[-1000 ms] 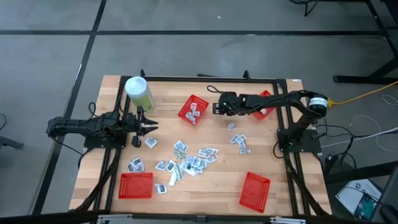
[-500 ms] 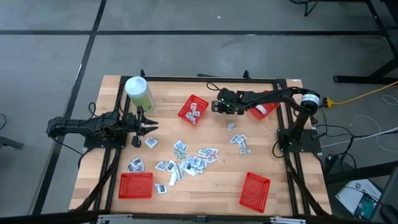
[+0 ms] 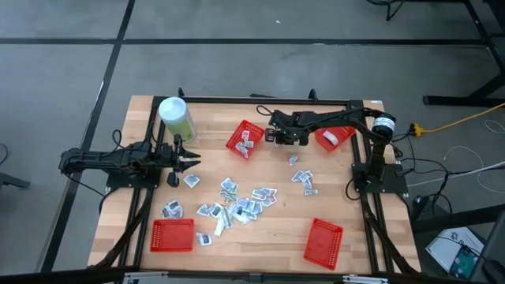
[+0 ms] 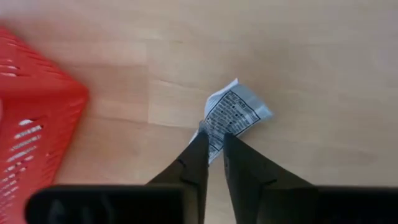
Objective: Pick & Place First Aid Supplies
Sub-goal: Put the orange ointment pack into the red container
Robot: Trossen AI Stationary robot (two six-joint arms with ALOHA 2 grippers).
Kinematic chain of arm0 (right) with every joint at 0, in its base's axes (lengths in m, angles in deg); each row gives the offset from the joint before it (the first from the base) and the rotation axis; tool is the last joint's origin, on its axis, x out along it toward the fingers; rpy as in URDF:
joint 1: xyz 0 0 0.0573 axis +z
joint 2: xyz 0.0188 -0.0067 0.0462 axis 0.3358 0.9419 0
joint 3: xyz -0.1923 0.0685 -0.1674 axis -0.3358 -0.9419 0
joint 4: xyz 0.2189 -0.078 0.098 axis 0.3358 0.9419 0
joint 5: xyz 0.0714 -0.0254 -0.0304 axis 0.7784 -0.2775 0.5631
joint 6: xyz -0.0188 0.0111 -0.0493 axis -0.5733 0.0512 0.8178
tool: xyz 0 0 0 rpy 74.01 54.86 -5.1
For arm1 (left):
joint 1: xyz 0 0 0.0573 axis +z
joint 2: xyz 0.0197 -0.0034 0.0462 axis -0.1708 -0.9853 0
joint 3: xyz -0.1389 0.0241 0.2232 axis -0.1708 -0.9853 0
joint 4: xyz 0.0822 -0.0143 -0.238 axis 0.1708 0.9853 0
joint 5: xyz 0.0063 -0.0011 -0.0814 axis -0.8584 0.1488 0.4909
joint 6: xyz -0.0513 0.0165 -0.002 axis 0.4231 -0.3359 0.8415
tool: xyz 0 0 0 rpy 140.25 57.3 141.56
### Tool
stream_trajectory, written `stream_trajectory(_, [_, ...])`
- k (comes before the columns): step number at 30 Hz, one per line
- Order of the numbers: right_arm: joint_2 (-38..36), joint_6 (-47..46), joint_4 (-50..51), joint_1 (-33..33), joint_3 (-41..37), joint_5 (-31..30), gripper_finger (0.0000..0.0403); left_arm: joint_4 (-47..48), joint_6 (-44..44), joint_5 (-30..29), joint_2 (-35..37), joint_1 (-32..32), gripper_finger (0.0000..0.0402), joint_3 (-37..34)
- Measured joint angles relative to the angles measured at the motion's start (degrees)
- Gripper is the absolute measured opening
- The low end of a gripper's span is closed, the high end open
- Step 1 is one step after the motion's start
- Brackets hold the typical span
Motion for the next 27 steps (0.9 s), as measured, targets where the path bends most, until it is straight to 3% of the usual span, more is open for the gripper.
stream_trajectory(9, [0.05, 1.67, 1.39, 1.10, 0.01, 0.08, 0.0006, -0.01, 0.00, 0.00, -0.02, 0.00, 0.0088, -0.01])
stream_trajectory(19, [-0.72, 6.91, 5.44, 2.73, 2.84, 0.83, 0.0003, -0.01, 0.00, 0.02, -0.01, 0.00, 0.0088, 0.01])
stream_trajectory(27, [-2.49, 8.85, 8.48, 7.49, 6.73, -6.83, 0.0001, -0.01, 0.00, 0.00, 0.00, 0.00, 0.0088, -0.01])
